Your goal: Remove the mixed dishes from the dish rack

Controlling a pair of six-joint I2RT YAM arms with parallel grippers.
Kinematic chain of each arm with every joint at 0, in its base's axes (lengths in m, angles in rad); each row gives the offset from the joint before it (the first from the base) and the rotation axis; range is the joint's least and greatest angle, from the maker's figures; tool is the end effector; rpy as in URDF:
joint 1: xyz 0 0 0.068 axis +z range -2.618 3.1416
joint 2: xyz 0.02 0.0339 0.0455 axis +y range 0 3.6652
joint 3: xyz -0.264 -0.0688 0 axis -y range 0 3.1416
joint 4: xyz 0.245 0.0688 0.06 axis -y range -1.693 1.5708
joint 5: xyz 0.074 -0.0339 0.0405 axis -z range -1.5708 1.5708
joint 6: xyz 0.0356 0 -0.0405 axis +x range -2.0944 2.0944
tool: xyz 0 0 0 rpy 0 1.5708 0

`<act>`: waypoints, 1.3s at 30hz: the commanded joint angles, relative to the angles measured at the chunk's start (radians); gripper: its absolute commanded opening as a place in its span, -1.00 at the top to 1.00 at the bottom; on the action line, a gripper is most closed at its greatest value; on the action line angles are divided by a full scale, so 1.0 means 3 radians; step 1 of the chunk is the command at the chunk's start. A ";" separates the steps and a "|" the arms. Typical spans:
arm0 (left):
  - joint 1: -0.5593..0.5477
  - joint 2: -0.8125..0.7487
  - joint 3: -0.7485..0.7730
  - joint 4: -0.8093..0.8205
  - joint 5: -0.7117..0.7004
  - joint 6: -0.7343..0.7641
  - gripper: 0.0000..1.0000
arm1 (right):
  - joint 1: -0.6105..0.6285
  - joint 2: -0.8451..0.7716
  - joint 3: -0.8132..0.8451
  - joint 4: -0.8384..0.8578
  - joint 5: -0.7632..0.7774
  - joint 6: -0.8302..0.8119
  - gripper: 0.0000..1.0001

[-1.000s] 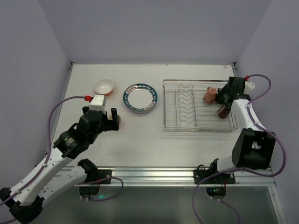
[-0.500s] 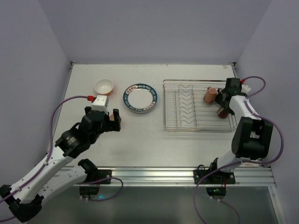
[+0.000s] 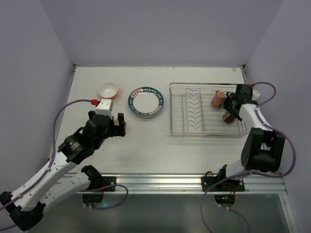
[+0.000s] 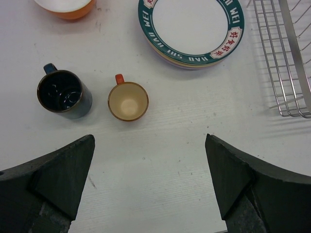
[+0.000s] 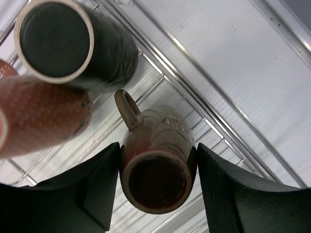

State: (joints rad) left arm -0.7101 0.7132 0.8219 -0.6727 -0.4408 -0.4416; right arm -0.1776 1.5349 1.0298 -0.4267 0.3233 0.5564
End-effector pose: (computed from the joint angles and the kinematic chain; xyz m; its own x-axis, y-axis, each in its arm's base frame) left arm 0.1215 -0.0844 0.3157 -0.5016 -0.0785 -0.8615 0.1126 0.9815 -0.1550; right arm 0.3112 -0.0674 0.2248 -0.4839 0.5956 -0.6411 0.7179 0.6892 0.0984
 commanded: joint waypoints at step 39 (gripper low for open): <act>-0.0225 0.0481 -0.0940 0.4619 0.2722 -0.0742 -1.00 | 0.1313 -0.2518 -0.1668 0.3079 -0.3012 0.2747 1.00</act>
State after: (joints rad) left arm -0.7483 0.8474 0.5484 0.4465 0.3275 -0.6460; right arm 0.1833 0.8410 0.5369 0.3397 -0.6815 1.2060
